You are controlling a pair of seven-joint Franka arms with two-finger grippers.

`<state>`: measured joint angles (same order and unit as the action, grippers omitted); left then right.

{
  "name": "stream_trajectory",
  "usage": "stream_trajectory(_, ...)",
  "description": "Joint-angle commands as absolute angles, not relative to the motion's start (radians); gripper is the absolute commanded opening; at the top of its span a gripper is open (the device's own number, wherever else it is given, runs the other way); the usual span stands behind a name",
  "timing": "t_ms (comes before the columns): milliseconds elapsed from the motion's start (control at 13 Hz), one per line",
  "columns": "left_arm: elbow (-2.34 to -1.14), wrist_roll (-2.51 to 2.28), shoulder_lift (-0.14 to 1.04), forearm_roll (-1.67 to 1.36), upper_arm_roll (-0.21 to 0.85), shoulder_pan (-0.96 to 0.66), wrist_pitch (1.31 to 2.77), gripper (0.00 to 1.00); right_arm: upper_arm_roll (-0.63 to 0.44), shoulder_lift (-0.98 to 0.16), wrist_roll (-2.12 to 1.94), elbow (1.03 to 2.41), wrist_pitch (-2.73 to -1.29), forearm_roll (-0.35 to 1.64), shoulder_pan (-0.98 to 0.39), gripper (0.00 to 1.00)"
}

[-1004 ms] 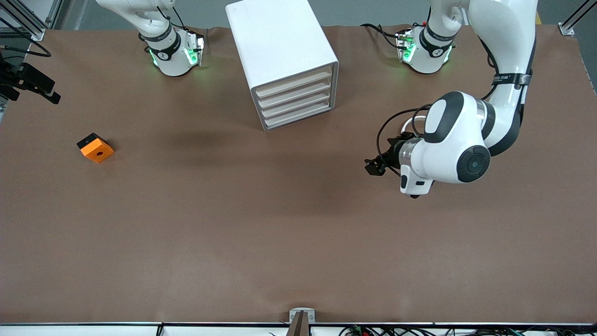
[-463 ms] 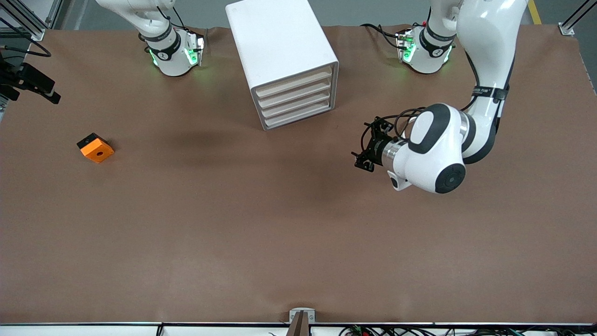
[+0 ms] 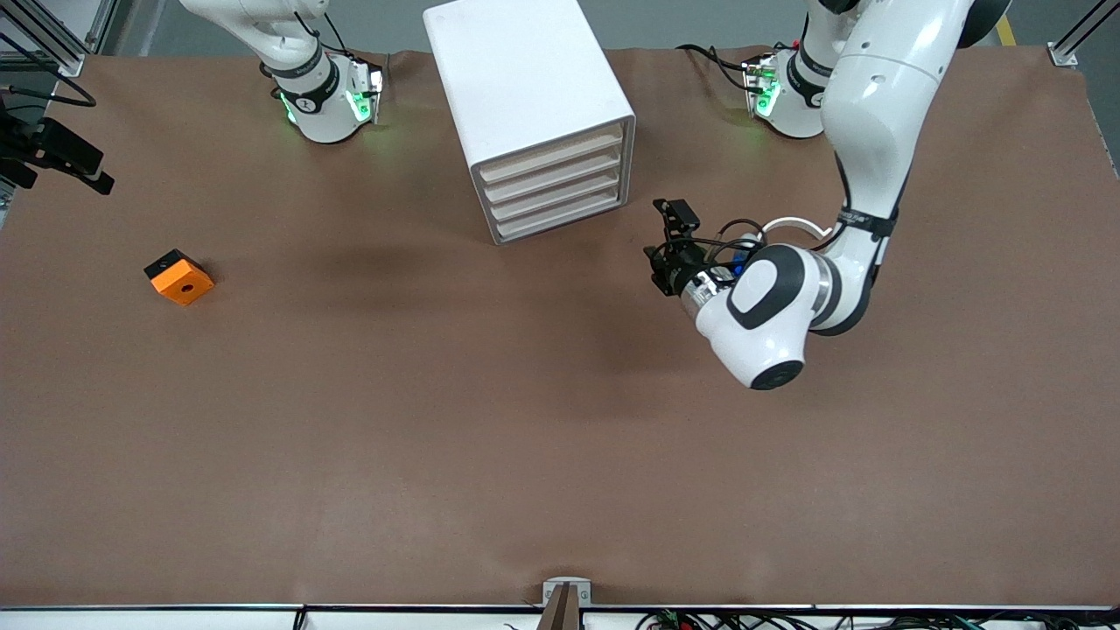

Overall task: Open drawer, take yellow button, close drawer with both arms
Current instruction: 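Move the left gripper toward the white cabinet's drawer handle, then grasp the drawer front with the left gripper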

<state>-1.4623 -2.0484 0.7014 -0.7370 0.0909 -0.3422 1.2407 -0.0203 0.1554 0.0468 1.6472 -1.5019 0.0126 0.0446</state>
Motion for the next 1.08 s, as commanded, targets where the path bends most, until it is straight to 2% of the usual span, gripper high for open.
stream_trajectory(0,-1.434,-2.147,0.726,-0.791,0.149,-0.341,1.160,1.00,-0.011,0.183,0.034,1.674,-1.505,0.014,0.063,1.00)
stream_trajectory(232,-1.471,-2.164,0.733,-0.831,0.199,-0.345,1.141,1.00,-0.009,0.184,0.034,1.675,-1.505,0.014,0.061,1.00)
stream_trajectory(695,-1.519,-2.169,0.775,-0.859,0.199,-0.400,1.146,0.58,-0.009,0.184,0.032,1.677,-1.503,0.014,0.061,1.00)
stream_trajectory(1004,-1.589,-2.178,0.765,-0.882,0.199,-0.425,1.146,0.56,-0.009,0.189,0.031,1.689,-1.508,0.012,0.060,1.00)
